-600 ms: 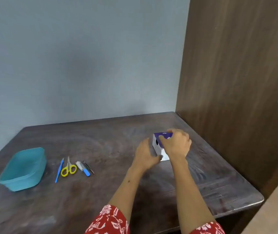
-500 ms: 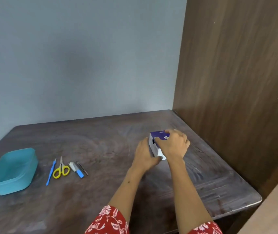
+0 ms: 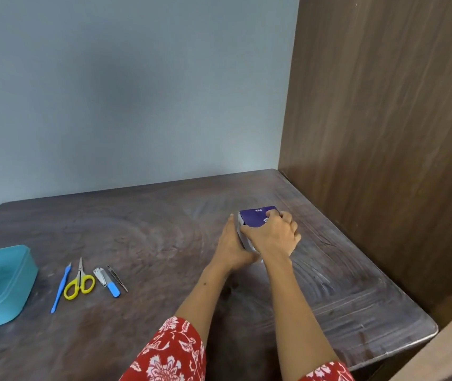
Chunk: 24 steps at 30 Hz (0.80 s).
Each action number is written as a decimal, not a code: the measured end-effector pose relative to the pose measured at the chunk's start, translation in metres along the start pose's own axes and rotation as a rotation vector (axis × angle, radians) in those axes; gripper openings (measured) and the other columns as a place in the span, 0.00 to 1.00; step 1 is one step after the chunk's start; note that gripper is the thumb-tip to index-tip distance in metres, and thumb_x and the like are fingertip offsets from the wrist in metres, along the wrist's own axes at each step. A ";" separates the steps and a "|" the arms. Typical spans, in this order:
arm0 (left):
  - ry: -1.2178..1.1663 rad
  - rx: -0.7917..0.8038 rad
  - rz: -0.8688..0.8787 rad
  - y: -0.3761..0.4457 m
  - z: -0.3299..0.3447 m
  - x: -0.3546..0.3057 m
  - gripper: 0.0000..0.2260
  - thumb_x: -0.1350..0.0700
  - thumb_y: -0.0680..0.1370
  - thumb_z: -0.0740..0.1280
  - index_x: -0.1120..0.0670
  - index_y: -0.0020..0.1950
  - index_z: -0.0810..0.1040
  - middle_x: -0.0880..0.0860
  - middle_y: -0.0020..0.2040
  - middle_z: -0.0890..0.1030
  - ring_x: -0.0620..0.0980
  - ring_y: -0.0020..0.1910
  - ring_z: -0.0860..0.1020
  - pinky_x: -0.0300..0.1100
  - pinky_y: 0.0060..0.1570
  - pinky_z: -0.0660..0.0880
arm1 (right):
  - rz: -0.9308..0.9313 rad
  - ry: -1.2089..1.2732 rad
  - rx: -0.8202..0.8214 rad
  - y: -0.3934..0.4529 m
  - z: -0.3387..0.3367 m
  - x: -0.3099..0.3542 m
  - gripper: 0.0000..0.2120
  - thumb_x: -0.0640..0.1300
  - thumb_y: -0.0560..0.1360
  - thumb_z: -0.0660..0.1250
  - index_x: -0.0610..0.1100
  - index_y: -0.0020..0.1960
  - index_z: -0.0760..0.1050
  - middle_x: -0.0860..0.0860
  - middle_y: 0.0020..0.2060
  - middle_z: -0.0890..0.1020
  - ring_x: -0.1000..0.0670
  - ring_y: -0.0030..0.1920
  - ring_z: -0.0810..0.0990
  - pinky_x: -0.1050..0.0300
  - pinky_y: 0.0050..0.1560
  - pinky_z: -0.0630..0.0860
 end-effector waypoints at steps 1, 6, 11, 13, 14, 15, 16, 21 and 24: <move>-0.032 -0.003 0.009 0.001 0.000 0.001 0.44 0.56 0.64 0.77 0.56 0.73 0.55 0.46 0.61 0.72 0.44 0.62 0.71 0.21 0.45 0.67 | 0.002 -0.008 -0.003 0.000 0.001 0.001 0.38 0.64 0.64 0.69 0.45 0.68 0.66 0.45 0.69 0.66 0.41 0.69 0.64 0.43 0.67 0.61; -0.195 -0.024 0.048 0.008 0.005 0.009 0.40 0.50 0.57 0.76 0.48 0.67 0.64 0.48 0.60 0.78 0.47 0.58 0.77 0.34 0.51 0.75 | -0.010 -0.021 -0.029 -0.002 0.000 0.001 0.37 0.65 0.65 0.68 0.46 0.67 0.68 0.45 0.68 0.68 0.42 0.68 0.65 0.43 0.69 0.58; -0.261 -0.020 0.045 0.009 0.008 0.017 0.47 0.48 0.53 0.76 0.45 0.70 0.62 0.48 0.64 0.76 0.47 0.63 0.74 0.44 0.61 0.73 | -0.036 -0.015 -0.056 -0.001 -0.007 0.003 0.30 0.64 0.66 0.69 0.48 0.61 0.74 0.47 0.61 0.78 0.44 0.65 0.72 0.39 0.72 0.52; -0.261 -0.019 0.029 0.012 0.009 0.021 0.44 0.50 0.53 0.76 0.34 0.66 0.63 0.41 0.61 0.76 0.43 0.61 0.75 0.34 0.56 0.74 | -0.038 0.014 -0.082 -0.002 -0.014 0.004 0.23 0.63 0.66 0.69 0.50 0.55 0.78 0.48 0.54 0.82 0.44 0.60 0.76 0.40 0.72 0.52; -0.248 -0.021 0.022 0.013 0.009 0.023 0.41 0.51 0.53 0.76 0.27 0.60 0.64 0.37 0.57 0.76 0.40 0.59 0.75 0.30 0.51 0.74 | -0.036 0.039 -0.105 -0.003 -0.018 0.006 0.20 0.61 0.66 0.69 0.50 0.51 0.79 0.48 0.51 0.83 0.44 0.57 0.78 0.41 0.72 0.55; -0.239 -0.024 0.018 0.015 0.009 0.024 0.39 0.51 0.53 0.77 0.26 0.56 0.64 0.34 0.55 0.77 0.37 0.57 0.75 0.28 0.48 0.73 | -0.034 0.072 -0.136 -0.003 -0.022 0.008 0.17 0.60 0.66 0.68 0.50 0.49 0.80 0.48 0.48 0.84 0.43 0.54 0.79 0.42 0.70 0.59; -0.239 -0.026 0.018 0.016 0.009 0.026 0.38 0.52 0.53 0.78 0.27 0.54 0.66 0.33 0.53 0.77 0.33 0.55 0.75 0.26 0.46 0.73 | -0.037 0.109 -0.170 -0.003 -0.026 0.010 0.15 0.58 0.67 0.68 0.50 0.46 0.80 0.47 0.45 0.84 0.42 0.51 0.79 0.45 0.66 0.64; -0.304 -0.004 0.015 0.019 0.009 0.033 0.45 0.57 0.53 0.81 0.41 0.66 0.67 0.36 0.57 0.77 0.34 0.56 0.74 0.21 0.44 0.71 | -0.102 0.251 -0.391 0.014 -0.050 0.008 0.11 0.49 0.74 0.63 0.48 0.53 0.80 0.43 0.44 0.84 0.37 0.46 0.80 0.49 0.47 0.75; -0.279 0.003 0.009 0.020 0.009 0.033 0.45 0.56 0.53 0.81 0.36 0.63 0.64 0.36 0.55 0.75 0.36 0.55 0.73 0.19 0.40 0.70 | -0.073 0.253 -0.528 0.028 -0.059 -0.005 0.13 0.45 0.77 0.63 0.46 0.61 0.73 0.41 0.45 0.83 0.37 0.46 0.81 0.50 0.41 0.74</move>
Point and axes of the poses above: each hand's wrist, its own y-axis towards the middle knuckle, its own z-axis out of the palm, x = y × z, the point moved 2 cm from there along y, towards the middle knuckle
